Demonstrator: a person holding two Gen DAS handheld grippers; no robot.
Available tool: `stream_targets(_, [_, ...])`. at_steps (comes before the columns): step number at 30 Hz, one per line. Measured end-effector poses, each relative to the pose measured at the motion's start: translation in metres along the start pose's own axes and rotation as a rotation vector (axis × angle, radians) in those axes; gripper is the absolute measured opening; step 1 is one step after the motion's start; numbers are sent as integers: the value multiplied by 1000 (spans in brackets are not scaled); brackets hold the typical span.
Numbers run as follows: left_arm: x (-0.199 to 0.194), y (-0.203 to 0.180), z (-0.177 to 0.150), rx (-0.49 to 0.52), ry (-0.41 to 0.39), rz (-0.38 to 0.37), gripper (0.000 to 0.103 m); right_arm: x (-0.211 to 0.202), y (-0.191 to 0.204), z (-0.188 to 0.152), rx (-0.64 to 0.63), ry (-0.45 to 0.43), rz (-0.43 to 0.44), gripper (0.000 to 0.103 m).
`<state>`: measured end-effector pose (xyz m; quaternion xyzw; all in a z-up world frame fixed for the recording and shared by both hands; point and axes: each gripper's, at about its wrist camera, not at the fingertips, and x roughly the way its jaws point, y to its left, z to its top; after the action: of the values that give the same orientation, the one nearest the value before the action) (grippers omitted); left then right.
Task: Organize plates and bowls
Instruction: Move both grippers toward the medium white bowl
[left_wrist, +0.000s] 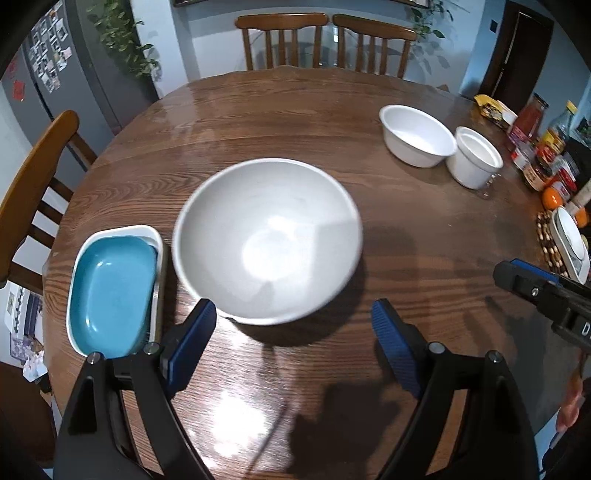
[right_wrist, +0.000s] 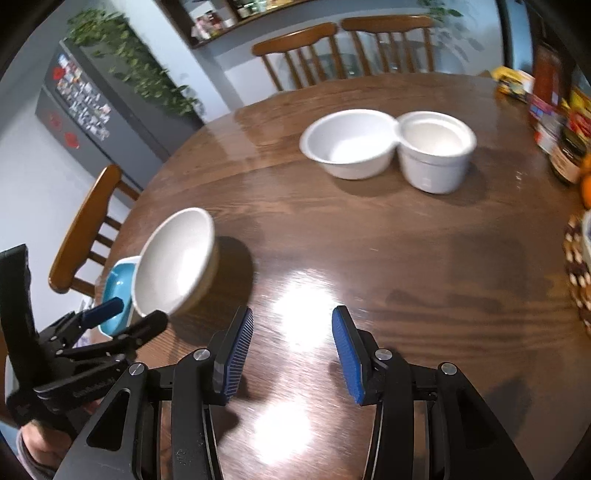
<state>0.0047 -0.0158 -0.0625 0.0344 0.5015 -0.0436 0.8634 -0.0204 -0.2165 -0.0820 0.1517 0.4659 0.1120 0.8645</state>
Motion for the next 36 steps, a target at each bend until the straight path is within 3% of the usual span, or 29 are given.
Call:
stream_targets(14, [-8,-60,2,50,-19,-24,86,-60,-83,3,52,-75,-121,45])
stream_targets(18, [-20,-77,13,62,-63,-27,86,-88,-105,24,31,-121,-168,45])
stream_targets(24, [-32,-92,40,49,-124,-16,86,-107,-108,60,-60,-164,-210,45])
stream_targets(30, [-26,-99,52,-4,-139,-9,86,-73,-101,101,-153,-98,-161,45])
stream_targets(36, [-1,-105,50,-22,-73,8,86,-5,-102,127,-153,-11,-129,45])
